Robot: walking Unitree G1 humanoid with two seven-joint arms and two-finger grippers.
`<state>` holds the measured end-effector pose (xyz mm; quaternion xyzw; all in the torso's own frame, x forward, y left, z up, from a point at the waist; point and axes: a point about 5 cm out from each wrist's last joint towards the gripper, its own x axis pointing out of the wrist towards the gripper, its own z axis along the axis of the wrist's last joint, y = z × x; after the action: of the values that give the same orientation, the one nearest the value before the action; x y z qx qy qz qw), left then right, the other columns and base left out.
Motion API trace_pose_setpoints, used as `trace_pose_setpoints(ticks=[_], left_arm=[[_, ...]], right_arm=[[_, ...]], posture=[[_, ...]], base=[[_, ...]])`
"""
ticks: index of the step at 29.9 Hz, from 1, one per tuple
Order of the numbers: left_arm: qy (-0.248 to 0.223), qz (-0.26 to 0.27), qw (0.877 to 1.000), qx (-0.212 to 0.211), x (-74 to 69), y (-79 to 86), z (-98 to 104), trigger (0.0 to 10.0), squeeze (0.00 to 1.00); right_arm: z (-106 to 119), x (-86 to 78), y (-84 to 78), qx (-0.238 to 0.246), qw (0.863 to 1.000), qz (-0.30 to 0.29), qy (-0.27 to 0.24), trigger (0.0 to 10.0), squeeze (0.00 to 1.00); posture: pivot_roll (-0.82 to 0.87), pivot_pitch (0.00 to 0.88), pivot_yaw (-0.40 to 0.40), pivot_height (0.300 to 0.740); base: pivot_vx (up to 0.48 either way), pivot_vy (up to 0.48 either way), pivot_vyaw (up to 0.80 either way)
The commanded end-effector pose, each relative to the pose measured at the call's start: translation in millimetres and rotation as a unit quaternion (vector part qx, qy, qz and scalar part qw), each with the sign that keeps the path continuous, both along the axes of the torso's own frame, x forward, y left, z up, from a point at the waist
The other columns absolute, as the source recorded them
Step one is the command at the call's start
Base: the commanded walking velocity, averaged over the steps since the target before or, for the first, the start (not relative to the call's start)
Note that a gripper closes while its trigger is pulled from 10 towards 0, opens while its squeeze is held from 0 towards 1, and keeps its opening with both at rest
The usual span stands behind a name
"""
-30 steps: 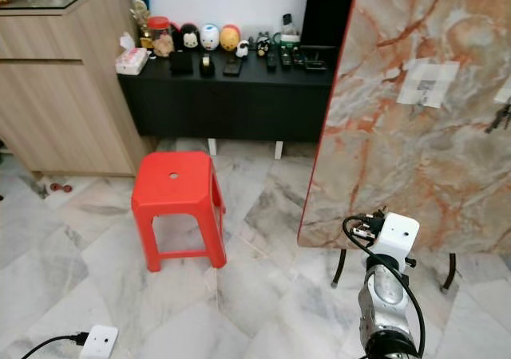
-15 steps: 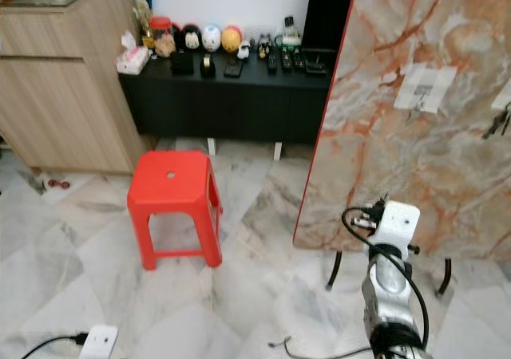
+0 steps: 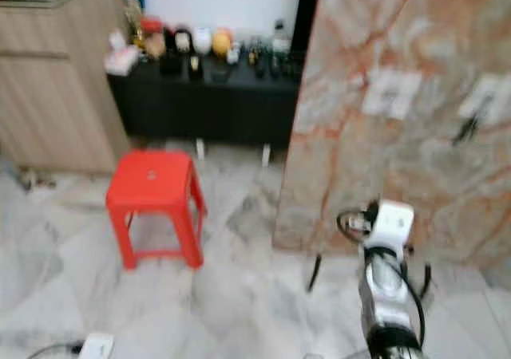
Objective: Hang keys on a hook
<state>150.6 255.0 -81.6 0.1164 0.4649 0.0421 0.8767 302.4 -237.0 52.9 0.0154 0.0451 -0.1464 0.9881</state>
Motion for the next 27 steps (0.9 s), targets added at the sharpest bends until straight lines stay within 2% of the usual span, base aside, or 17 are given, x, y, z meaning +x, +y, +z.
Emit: trace_pose_setpoints(ticks=[1, 8, 27], left_arm=[[0.008, -0.005, 1.000, -0.013, -2.3, -8.6, -3.6, 10.0, 0.00], [0.010, -0.007, 1.000, -0.013, -2.9, -8.7, -3.9, 10.0, 0.00], [0.010, -0.006, 1.000, -0.015, -3.0, -9.7, -4.2, 10.0, 0.00]], right_arm=[[1.8, -3.3, -11.2, -0.006, 1.000, -0.016, 0.001, 10.0, 0.00], [6.5, -0.3, -8.8, -0.001, 1.000, -0.013, -0.014, 10.0, 0.00], [5.6, -1.1, -7.5, 0.001, 1.000, -0.007, -0.010, 10.0, 0.00]], posture=[[0.01, 0.000, -0.062, 0.740], [0.01, 0.000, -0.061, 0.740], [0.01, 0.000, -0.068, 0.740]], base=[[0.000, -0.356, 0.00], [0.000, -0.356, 0.00], [0.000, -0.357, 0.00]])
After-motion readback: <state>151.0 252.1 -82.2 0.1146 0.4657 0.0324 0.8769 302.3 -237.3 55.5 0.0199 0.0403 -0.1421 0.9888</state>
